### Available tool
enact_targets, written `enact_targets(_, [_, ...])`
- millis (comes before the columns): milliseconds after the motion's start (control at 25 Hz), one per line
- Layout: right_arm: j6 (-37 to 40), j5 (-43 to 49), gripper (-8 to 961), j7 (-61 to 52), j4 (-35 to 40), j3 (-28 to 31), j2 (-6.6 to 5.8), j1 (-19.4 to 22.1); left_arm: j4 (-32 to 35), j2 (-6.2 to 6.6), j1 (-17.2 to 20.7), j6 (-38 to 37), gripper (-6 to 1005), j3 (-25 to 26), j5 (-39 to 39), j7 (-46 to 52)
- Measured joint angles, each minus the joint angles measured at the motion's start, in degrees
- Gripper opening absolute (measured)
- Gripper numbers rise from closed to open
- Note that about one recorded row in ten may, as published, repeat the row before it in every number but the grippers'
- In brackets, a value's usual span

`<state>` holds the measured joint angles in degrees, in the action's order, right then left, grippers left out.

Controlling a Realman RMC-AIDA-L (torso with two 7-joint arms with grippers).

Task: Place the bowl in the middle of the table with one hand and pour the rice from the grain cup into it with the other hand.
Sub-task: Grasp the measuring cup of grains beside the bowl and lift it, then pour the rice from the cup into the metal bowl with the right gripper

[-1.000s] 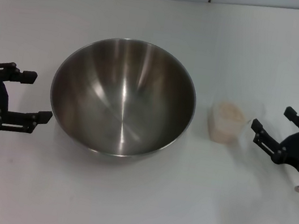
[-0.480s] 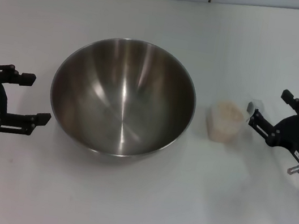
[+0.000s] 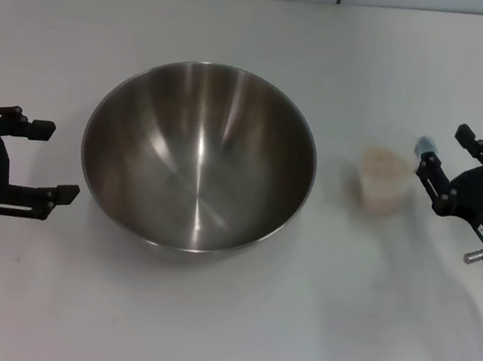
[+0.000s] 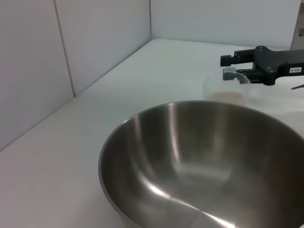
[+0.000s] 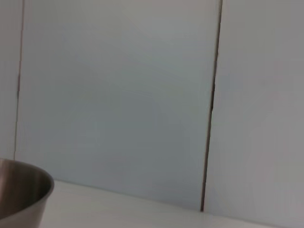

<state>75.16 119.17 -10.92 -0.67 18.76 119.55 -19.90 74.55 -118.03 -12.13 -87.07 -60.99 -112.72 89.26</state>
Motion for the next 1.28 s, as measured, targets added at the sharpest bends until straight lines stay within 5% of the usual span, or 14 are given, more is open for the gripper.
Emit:
enact_targets(240, [0.5,0.0,531,2.0,-2.1,0.6,-0.12,0.1,0.2,0.00,-0.1,0.0,847,0.0,0.0,0.0])
enact_targets(320, [0.6,0.0,291,2.0,-2.2,0.6,-0.13,0.1,0.2,0.00,-0.2,0.0,848,0.0,0.0,0.0])
enact_targets(560, [0.7,0.0,95,2.1,-2.2,0.7,-0.17,0.2,0.3,0.00,-0.6,0.0,848,0.0,0.0,0.0])
enact_targets(1000, [11.3,0.0,14,2.7,-2.5,2.7,-0.15,1.3,0.0,-0.09,-0.7,0.0,848,0.0,0.0,0.0])
enact_targets(1280, [16.5,0.3,14,24.2,-9.2,4.9,-0.16,-4.6,0.1,-0.09,-0.9,0.2,848,0.0,0.0,-0.1])
